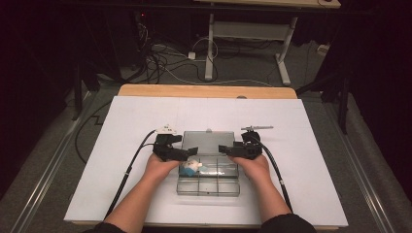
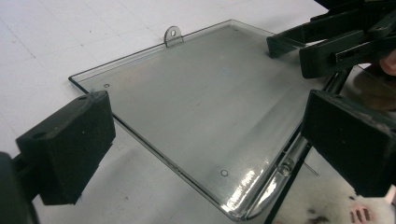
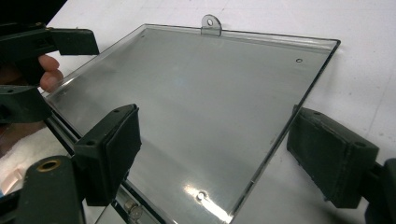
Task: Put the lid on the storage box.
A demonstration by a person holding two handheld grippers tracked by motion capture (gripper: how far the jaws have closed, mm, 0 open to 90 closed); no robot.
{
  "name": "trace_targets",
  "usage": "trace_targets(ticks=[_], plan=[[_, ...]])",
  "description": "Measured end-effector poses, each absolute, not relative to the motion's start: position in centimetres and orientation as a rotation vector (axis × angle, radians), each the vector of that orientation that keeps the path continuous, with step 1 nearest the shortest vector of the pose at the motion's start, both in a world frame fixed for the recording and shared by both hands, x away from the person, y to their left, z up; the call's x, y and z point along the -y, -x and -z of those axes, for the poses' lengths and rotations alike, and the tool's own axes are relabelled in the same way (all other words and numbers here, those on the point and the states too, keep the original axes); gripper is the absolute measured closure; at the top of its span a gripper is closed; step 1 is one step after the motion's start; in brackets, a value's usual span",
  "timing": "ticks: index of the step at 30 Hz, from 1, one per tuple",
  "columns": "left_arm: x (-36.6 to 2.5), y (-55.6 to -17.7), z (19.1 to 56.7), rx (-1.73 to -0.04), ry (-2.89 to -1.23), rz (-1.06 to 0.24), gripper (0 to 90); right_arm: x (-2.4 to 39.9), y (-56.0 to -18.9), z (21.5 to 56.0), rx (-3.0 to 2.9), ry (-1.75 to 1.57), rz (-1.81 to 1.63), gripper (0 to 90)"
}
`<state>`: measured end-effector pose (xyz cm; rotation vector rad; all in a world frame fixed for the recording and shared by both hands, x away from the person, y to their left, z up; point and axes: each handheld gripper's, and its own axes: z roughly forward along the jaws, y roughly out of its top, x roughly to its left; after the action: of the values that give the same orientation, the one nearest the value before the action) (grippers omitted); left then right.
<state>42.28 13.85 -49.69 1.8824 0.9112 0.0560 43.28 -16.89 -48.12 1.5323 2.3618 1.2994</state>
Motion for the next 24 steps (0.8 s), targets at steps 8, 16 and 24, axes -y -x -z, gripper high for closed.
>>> trace_targets(ticks=[8, 16, 24], plan=[[-13.8, -42.3, 49.6, -0.926, -1.888, -0.071, 3.6, 17.0, -43.3, 48.1, -2.367, -1.528, -1.303, 20.1], [-13.9, -42.5, 49.3, -0.936, -1.904, -0.099, 4.6, 17.4, -42.4, 47.6, -2.321, -1.448, -1.335, 31.3], [-14.6, -42.5, 48.8, -0.917, -1.882, -0.069, 15.4, 17.7, -41.7, 47.0, -2.268, -1.367, -1.329, 42.4]])
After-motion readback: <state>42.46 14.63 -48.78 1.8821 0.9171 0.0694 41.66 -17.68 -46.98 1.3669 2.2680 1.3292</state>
